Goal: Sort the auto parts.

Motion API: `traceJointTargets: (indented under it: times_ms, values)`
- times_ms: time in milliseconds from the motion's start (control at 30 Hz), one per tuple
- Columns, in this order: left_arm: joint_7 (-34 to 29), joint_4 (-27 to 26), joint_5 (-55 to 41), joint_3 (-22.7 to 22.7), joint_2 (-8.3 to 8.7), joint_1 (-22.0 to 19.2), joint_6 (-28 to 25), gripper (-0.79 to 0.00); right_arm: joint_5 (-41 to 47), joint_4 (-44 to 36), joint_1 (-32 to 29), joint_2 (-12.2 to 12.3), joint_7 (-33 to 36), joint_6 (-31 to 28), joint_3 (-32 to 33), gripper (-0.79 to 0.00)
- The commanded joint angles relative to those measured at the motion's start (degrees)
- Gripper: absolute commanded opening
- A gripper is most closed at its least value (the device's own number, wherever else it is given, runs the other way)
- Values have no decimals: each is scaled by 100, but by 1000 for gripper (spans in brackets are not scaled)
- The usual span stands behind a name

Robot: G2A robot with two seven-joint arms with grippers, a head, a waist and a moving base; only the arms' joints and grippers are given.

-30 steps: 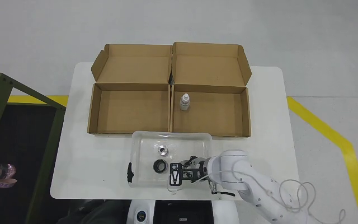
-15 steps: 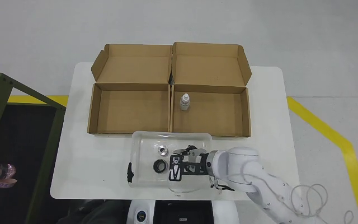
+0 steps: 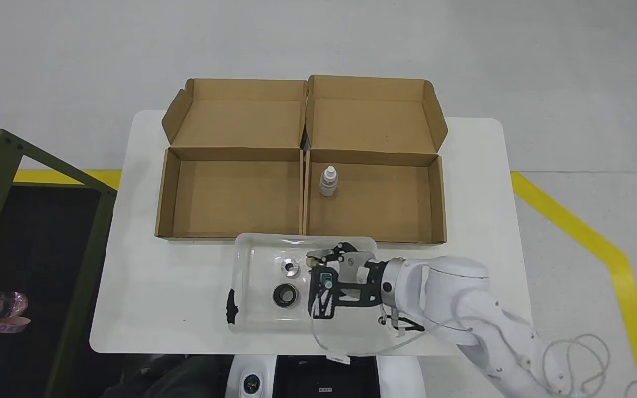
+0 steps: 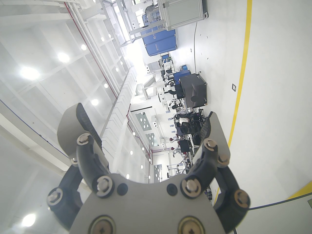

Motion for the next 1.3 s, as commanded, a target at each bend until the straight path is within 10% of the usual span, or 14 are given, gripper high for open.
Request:
traceJointTargets:
  times_ms: [0, 1267]
  values:
    - [0, 0, 0, 0, 0, 0, 0, 0, 11, -29, 26, 5, -64, -9, 57, -785]
    - [0, 0, 0, 0, 0, 0, 0, 0, 34, 462, 232, 82, -1450, -165, 785, -785]
